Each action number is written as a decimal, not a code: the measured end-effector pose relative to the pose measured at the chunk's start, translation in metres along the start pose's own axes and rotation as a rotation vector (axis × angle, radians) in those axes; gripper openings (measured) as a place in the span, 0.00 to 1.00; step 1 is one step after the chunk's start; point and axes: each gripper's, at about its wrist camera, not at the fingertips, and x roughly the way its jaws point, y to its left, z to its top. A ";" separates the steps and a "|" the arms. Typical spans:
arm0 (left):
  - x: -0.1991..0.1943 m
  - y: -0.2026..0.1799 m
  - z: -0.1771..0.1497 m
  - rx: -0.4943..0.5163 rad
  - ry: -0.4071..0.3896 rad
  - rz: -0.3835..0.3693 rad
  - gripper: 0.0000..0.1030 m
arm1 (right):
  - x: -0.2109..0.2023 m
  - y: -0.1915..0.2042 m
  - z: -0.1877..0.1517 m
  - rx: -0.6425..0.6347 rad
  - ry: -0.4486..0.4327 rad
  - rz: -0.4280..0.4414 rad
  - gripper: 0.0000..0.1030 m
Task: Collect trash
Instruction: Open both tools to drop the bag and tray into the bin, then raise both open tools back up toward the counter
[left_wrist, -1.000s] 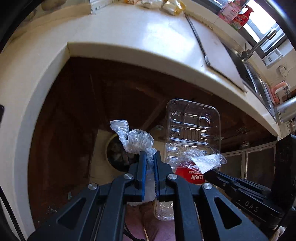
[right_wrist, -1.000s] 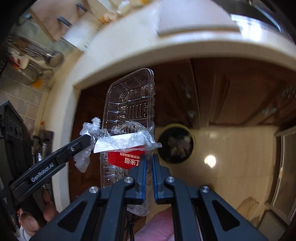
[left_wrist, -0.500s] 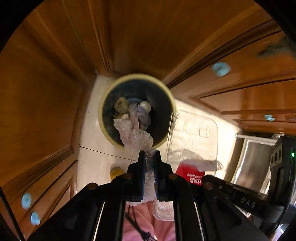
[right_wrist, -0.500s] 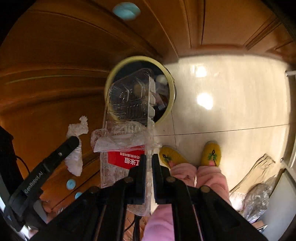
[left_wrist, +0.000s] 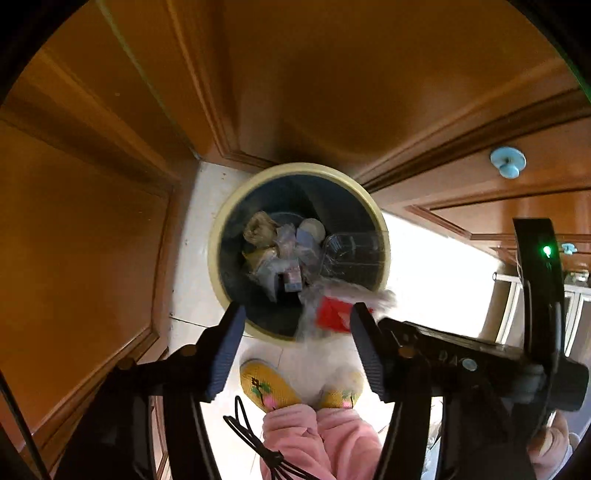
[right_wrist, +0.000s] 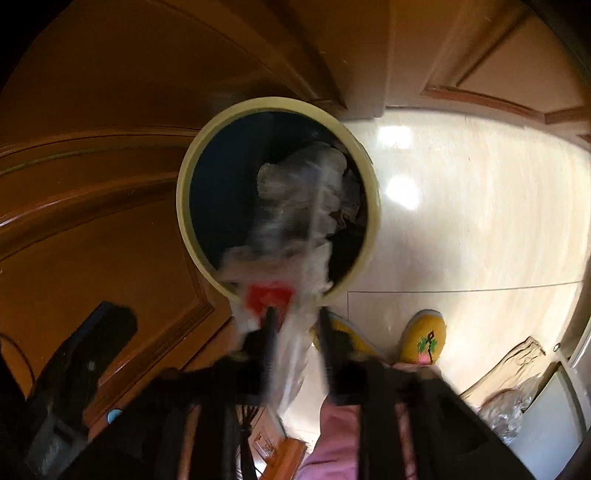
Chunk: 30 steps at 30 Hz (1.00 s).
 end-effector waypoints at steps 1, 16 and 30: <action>-0.003 0.002 -0.002 -0.003 -0.007 0.009 0.59 | -0.001 0.003 0.000 -0.007 -0.011 -0.004 0.51; -0.083 0.002 -0.032 -0.066 -0.056 0.047 0.60 | -0.066 0.026 -0.064 -0.229 -0.045 -0.060 0.51; -0.307 -0.057 -0.074 0.033 -0.264 0.018 0.68 | -0.299 0.068 -0.165 -0.343 -0.323 0.026 0.51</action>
